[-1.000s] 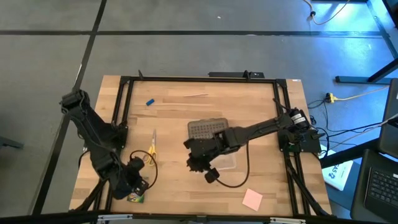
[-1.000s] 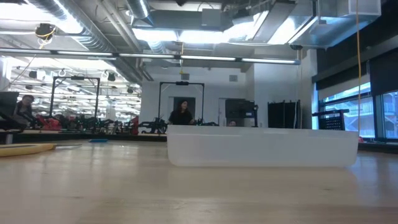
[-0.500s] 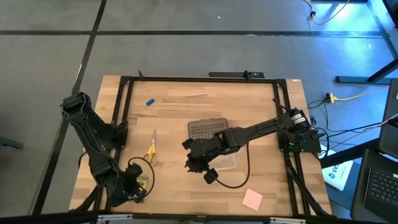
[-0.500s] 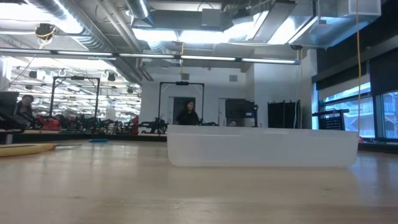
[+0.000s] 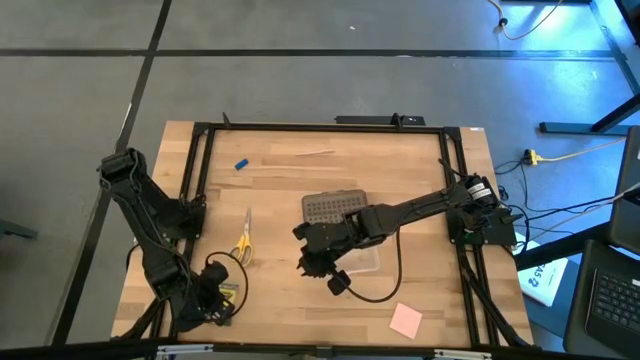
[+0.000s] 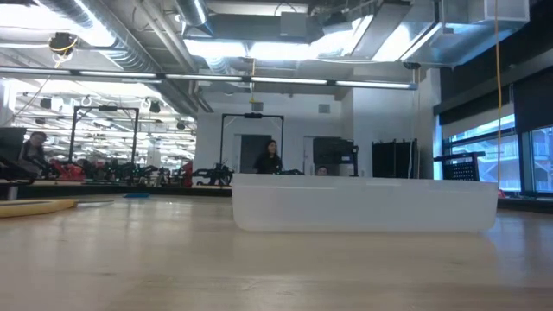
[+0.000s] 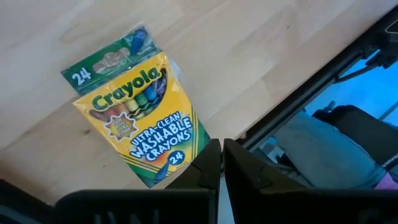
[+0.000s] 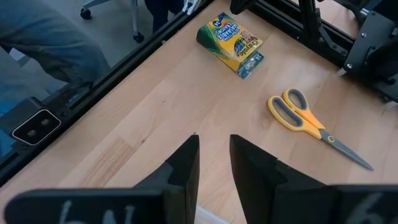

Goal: Pack school essentials
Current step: Put the yellow box of crayons into the transparent supply box

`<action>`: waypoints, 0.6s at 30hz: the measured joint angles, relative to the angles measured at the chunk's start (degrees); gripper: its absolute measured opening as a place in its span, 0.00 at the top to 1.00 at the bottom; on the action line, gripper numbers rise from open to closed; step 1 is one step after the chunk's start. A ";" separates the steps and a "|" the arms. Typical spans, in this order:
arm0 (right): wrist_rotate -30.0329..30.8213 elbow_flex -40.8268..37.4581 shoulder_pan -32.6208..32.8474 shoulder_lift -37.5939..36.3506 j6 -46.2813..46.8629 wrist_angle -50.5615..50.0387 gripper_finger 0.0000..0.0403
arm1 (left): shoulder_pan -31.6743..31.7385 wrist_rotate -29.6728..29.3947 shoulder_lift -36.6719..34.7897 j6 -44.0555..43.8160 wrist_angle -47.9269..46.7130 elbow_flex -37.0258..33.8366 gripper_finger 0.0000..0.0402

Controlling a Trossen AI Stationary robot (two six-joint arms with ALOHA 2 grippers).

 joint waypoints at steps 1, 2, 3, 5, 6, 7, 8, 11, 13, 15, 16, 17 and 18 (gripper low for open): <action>0.00 0.00 0.00 0.00 0.00 0.00 0.77 | 0.01 0.25 -0.01 -0.01 -0.32 0.00 0.97; 0.01 0.00 0.00 0.00 0.00 0.00 0.77 | 0.02 0.79 -0.01 -0.02 -0.82 0.00 0.97; 0.02 0.00 0.00 0.00 0.00 0.00 0.77 | 0.02 1.15 -0.01 -0.02 -1.17 0.00 0.97; 0.00 0.00 0.00 0.00 0.00 0.00 0.77 | 0.02 1.32 -0.01 0.00 -0.98 0.00 0.96; 0.02 0.00 0.00 0.00 0.00 0.00 0.77 | 0.04 1.32 -0.03 0.00 -1.02 0.00 0.96; 0.02 0.00 0.00 0.00 0.00 0.00 0.77 | 0.04 1.34 -0.03 0.00 -1.09 0.00 0.95; 0.02 0.00 0.00 0.00 0.00 0.00 0.77 | 0.04 1.34 -0.03 -0.01 -1.20 0.00 0.93; 0.02 0.00 0.00 0.00 0.00 -0.01 0.77 | 0.04 1.41 -0.03 -0.01 -1.99 0.00 0.85; 0.02 0.00 0.00 0.00 0.02 -0.02 0.77 | 0.04 1.60 -0.03 -0.45 -2.33 0.00 0.78; 0.02 0.00 0.00 0.00 0.02 -0.02 0.77 | 0.04 1.91 -0.03 -1.84 -2.42 0.00 0.70; 0.02 0.00 0.01 0.00 0.01 -0.02 0.77 | 0.04 1.93 -0.03 -2.65 -2.48 0.00 0.66; 0.02 0.00 0.00 0.00 0.00 -0.02 0.77 | 0.04 1.95 -0.03 -3.81 -2.48 0.00 0.62; 0.02 0.00 0.00 0.00 0.01 -0.02 0.77 | 0.04 2.01 -0.03 -4.93 -2.47 0.00 0.58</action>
